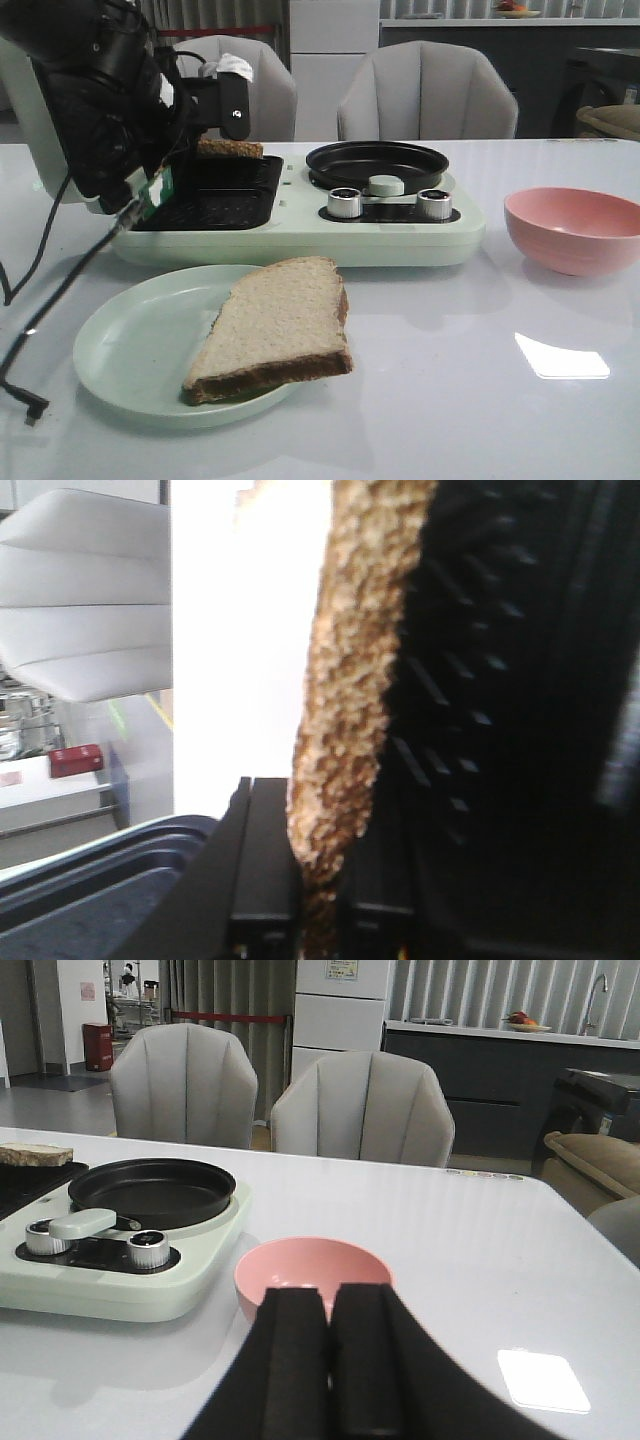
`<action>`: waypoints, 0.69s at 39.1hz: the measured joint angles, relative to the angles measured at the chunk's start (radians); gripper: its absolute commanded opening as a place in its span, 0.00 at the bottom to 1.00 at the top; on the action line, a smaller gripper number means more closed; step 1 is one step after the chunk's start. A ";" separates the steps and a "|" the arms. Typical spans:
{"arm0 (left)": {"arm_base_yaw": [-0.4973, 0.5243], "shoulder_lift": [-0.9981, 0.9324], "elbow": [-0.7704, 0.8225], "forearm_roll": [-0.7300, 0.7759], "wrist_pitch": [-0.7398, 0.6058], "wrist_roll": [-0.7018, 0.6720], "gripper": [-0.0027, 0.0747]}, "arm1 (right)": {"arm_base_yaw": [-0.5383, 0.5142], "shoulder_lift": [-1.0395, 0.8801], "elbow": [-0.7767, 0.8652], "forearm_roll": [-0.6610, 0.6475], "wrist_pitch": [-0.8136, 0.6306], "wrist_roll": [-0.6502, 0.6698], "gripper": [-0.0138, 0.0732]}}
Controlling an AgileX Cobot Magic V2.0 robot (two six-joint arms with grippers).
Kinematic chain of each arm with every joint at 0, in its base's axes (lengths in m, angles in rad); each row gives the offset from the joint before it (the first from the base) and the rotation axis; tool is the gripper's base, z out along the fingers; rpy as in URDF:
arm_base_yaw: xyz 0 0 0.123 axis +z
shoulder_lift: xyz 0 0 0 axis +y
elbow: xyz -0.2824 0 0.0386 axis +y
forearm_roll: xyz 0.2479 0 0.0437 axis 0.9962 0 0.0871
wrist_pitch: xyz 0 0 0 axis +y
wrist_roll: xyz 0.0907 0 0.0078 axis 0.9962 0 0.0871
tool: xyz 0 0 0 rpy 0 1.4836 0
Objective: Make breakfast with bread and shrimp
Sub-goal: 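Lower the bread into the farther press well and open left gripper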
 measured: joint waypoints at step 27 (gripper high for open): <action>0.011 -0.068 0.084 0.002 -0.129 -0.019 0.40 | 0.000 0.000 0.000 0.000 0.000 0.000 0.32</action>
